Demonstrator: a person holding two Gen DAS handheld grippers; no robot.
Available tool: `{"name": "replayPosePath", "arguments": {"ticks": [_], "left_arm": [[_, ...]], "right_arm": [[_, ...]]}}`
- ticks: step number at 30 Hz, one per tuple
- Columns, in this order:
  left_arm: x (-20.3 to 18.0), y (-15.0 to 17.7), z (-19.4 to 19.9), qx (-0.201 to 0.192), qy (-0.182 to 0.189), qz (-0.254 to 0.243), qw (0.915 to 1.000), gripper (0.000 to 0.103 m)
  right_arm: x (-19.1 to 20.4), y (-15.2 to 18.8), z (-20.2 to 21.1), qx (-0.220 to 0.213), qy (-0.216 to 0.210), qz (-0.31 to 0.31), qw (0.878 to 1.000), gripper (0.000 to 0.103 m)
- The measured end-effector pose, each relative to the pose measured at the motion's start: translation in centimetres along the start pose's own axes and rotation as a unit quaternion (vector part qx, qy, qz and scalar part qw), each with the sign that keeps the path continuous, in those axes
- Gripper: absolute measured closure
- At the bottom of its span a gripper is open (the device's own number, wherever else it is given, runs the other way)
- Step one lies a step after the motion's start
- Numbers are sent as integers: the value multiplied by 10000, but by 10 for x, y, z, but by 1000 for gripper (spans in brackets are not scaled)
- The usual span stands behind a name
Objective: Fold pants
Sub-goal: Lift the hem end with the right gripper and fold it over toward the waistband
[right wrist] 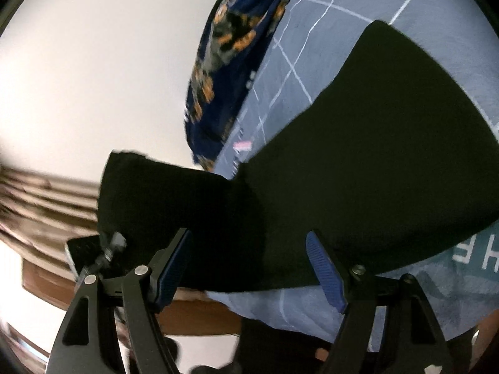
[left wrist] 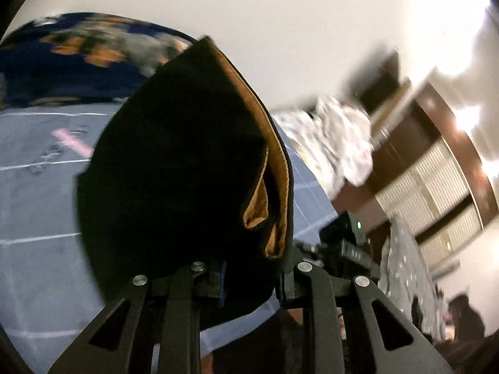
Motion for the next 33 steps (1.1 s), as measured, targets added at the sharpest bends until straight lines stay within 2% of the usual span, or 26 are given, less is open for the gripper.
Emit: {"name": "replayPosePath", "arguments": {"ticks": [3, 6, 11, 14, 15, 16, 17, 20, 23, 24, 26, 28, 29, 33], "left_arm": [[-16, 8, -47, 232, 132, -413, 9988, 80], [-25, 22, -80, 413, 289, -591, 9970, 79], [-36, 42, -122, 1002, 105, -856, 9912, 74], [-49, 44, -120, 1009, 201, -1034, 9893, 63], [-54, 40, -114, 897, 240, -1113, 9894, 55], [-57, 39, -106, 799, 250, -1171, 9896, 43], [-60, 34, -95, 643, 212, -1245, 9899, 38], [-52, 20, -64, 306, 132, -1288, 9911, 35], [-25, 21, -35, 162, -177, -1108, 9936, 31], [-15, 25, -30, 151, -259, -1039, 9941, 31], [8, 34, -18, 189, -482, -866, 9949, 30], [35, 43, -10, 233, -739, -601, 9952, 30], [50, 49, -5, 224, -815, -358, 9958, 30], [87, 66, 5, 147, -869, 346, 9955, 30]], "right_arm": [[-5, -11, 7, -76, -347, -367, 9987, 27], [-11, -19, 9, -90, -569, -663, 9961, 24], [-14, -27, 4, -11, -781, -874, 9931, 22], [-15, -30, 2, -6, -746, -921, 9930, 18], [-17, -30, 2, -22, -689, -924, 9933, 17], [-18, -31, 1, -18, -681, -945, 9932, 17], [-19, -31, 2, 0, -714, -985, 9926, 17], [-19, -31, 5, 40, -629, -961, 9934, 17], [-18, -31, 1, 92, -440, -811, 9957, 19], [-17, -31, 0, 88, -298, -700, 9971, 21], [-19, -29, -4, 68, 163, -418, 9990, 35], [-24, -29, -6, 37, 598, -169, 9981, 72], [-26, -29, -6, 9, 763, -85, 9970, 79], [-21, -32, 5, -178, 777, 123, 9967, 80]]}}
Point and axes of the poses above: each gripper's, at about its wrist camera, not at the fingertips, and z roughly against the way its jaws point, x to its left, y to its underside, the point moved 8 cm from there along -z, roughly the way its jaws point, and after that the axes turned 10 degrees about -z, right-handed, at the moved point
